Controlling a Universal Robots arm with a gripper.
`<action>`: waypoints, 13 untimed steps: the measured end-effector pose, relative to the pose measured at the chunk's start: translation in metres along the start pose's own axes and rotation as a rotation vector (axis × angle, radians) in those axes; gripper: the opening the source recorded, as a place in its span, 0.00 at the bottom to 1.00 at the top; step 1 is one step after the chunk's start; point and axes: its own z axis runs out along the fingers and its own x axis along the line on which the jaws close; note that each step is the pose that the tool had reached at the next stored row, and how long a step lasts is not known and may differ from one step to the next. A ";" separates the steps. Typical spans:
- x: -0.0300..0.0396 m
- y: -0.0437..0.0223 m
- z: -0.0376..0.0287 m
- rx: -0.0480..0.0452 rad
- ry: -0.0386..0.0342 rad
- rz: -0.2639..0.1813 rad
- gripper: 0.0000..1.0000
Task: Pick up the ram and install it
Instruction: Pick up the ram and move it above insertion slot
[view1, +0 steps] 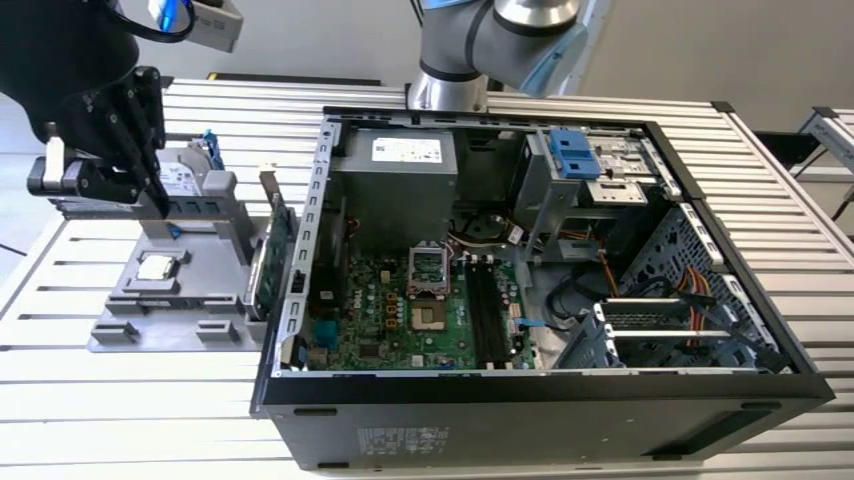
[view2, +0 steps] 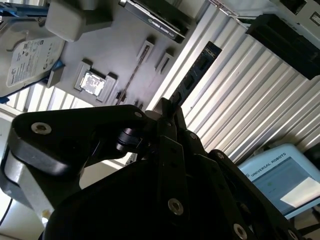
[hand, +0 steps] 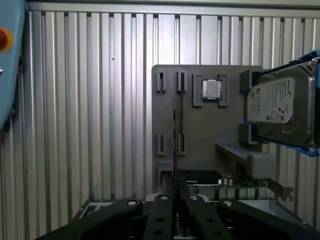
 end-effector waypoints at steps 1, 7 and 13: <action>0.0000 -0.0009 0.0000 0.0000 0.0000 0.000 0.00; -0.0001 -0.0074 -0.0001 0.0000 0.0000 0.000 0.00; -0.0002 -0.0147 -0.0002 0.0000 0.0000 0.000 0.00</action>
